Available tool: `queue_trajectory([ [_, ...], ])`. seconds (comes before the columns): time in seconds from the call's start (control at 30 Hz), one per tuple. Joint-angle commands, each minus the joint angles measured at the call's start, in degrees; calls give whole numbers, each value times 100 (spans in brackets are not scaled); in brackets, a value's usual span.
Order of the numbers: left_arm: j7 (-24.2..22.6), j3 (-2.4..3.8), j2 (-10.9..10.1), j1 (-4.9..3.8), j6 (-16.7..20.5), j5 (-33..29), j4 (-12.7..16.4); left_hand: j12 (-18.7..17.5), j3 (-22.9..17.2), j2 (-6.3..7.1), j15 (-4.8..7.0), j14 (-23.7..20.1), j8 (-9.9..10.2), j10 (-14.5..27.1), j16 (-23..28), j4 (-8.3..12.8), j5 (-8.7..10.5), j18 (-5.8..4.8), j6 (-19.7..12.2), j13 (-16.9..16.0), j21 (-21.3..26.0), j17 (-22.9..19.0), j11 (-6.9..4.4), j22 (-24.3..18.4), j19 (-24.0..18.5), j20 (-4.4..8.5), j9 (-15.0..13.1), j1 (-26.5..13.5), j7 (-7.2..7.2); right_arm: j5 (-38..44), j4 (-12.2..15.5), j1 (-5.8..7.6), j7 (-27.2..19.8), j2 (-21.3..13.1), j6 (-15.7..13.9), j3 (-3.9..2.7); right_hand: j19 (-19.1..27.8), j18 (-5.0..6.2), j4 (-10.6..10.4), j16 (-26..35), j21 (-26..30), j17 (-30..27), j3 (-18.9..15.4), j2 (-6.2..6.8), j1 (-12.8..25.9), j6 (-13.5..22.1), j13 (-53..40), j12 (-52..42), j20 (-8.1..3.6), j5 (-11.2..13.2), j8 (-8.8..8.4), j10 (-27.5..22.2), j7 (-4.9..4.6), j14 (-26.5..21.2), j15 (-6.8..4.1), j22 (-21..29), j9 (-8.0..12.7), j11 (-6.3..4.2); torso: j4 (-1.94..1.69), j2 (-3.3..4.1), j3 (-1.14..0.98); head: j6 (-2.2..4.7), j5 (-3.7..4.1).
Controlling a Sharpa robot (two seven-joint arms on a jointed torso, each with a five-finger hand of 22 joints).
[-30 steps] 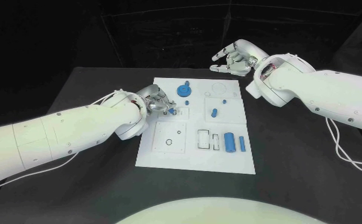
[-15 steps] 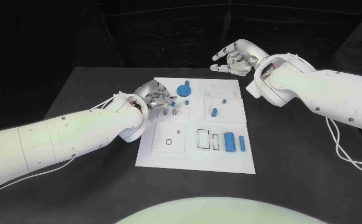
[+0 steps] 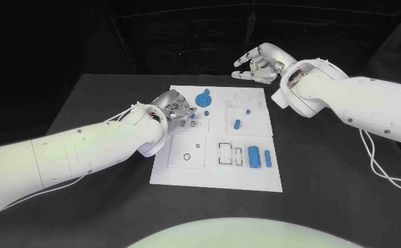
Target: Assemble the parts on the task board
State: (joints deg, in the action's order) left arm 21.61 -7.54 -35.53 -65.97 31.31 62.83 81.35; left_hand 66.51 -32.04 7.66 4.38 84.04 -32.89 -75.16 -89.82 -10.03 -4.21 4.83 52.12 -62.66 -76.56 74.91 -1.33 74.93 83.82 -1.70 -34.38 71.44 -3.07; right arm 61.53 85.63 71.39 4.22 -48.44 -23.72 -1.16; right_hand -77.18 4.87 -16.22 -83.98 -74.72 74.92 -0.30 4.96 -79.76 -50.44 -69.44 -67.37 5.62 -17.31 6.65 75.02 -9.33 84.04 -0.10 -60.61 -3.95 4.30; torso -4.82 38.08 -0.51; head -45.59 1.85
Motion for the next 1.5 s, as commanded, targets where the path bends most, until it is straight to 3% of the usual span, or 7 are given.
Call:
queue_trajectory([
  [0.03,216,5,16,-4,-282,269,-8,9,-735,-19,46,596,-28,-29,-18,690,-15,-119,-2,-4,-20,1509,-4,114,59,32,-274,12,22,-7,14,11,-51,6,-17,-4,10,81,7,36,28,470,-33,-47,-1,-34,6,7,-3,13,36,-7,12,360,-32,3,-8,-19,-2,1,1,-8,19],
  [0.4,393,5,55,-2,-666,388,-24,-6,-731,19,45,596,-28,-19,-18,655,2,-118,-6,14,-13,1509,-4,113,55,32,-288,-61,30,-7,12,11,-54,12,-13,-4,10,82,9,37,32,471,-45,-54,2,-37,9,8,-5,15,41,-8,14,361,-34,7,-7,-21,-6,-1,1,-16,27],
  [1.27,442,6,138,1,-714,399,-100,30,-591,76,61,596,-41,-37,-18,592,47,-119,50,-13,-13,1509,-27,127,56,41,-312,-195,65,-8,-1,11,-60,26,-12,-3,10,82,9,37,32,471,-45,-54,2,-37,9,8,-5,15,41,-8,14,361,-34,7,-7,-21,-4,2,-3,-18,47],
  [1.5,434,6,138,3,-727,398,-93,53,-241,161,70,596,-31,-20,-18,483,67,-121,136,-32,-11,1509,-37,144,59,51,-314,-373,80,-8,-8,11,-62,27,-6,-3,10,82,9,37,32,471,-45,-54,2,-37,9,8,-5,15,41,-8,14,361,-34,7,-7,-21,-8,-1,2,-28,53],
])
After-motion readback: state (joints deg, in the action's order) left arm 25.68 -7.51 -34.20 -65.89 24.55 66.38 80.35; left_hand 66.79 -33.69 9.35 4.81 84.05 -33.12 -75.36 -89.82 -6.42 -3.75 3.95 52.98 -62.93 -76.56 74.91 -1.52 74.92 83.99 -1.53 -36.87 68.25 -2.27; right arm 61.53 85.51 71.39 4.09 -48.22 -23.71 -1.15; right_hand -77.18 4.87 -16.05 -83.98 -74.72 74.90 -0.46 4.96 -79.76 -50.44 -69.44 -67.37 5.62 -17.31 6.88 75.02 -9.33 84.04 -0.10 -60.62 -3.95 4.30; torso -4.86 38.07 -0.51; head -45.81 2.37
